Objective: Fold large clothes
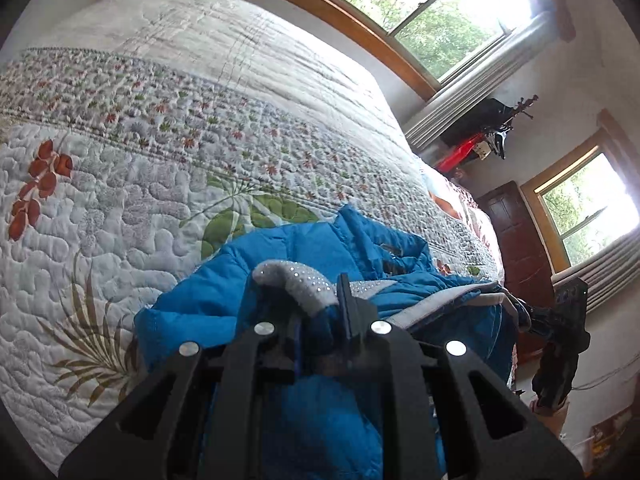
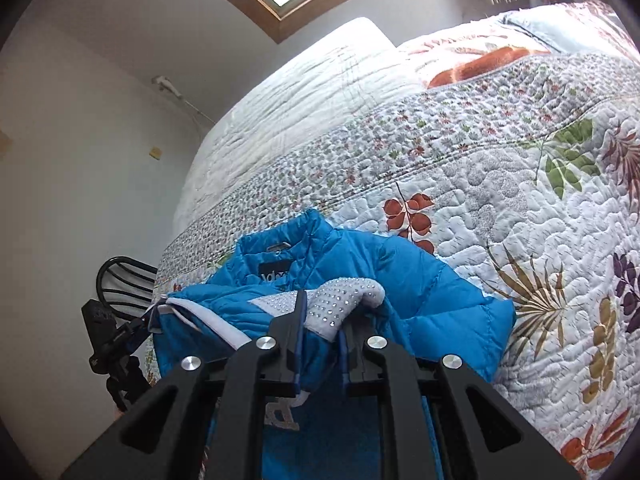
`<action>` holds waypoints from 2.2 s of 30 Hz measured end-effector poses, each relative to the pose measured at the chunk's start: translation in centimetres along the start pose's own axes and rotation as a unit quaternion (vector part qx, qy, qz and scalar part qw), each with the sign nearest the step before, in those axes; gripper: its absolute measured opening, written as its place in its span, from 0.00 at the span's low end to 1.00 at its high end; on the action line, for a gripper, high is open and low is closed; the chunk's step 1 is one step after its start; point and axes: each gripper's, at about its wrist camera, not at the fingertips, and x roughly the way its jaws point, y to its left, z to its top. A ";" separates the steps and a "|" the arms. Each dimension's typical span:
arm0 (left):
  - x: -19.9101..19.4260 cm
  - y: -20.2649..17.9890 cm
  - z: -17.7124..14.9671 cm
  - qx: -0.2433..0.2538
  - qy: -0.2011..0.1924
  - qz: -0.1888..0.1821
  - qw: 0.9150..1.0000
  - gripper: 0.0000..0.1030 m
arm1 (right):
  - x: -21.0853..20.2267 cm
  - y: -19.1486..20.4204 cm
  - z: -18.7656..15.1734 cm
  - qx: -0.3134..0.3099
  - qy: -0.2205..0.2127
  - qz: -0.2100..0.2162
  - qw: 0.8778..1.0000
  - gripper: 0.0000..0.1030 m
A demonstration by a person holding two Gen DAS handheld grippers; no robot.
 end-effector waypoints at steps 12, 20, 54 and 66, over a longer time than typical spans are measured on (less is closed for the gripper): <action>2.3 3.1 1.2 -0.057 0.052 -0.047 0.996 0.24 | 3.0 -3.7 0.7 0.054 0.028 0.035 0.998 0.26; -6.6 4.5 -0.5 -0.050 -0.032 -0.027 0.998 0.55 | -3.8 -3.1 -2.0 0.008 -0.044 -0.005 0.999 0.60; -0.7 0.0 -8.5 0.104 -0.025 0.147 0.983 0.18 | 1.4 -2.7 -7.2 -0.055 -0.040 -0.114 0.991 0.07; 0.8 -0.2 -2.7 0.085 -0.002 0.161 0.983 0.37 | 3.3 0.3 -2.0 -0.110 -0.008 -0.176 0.978 0.55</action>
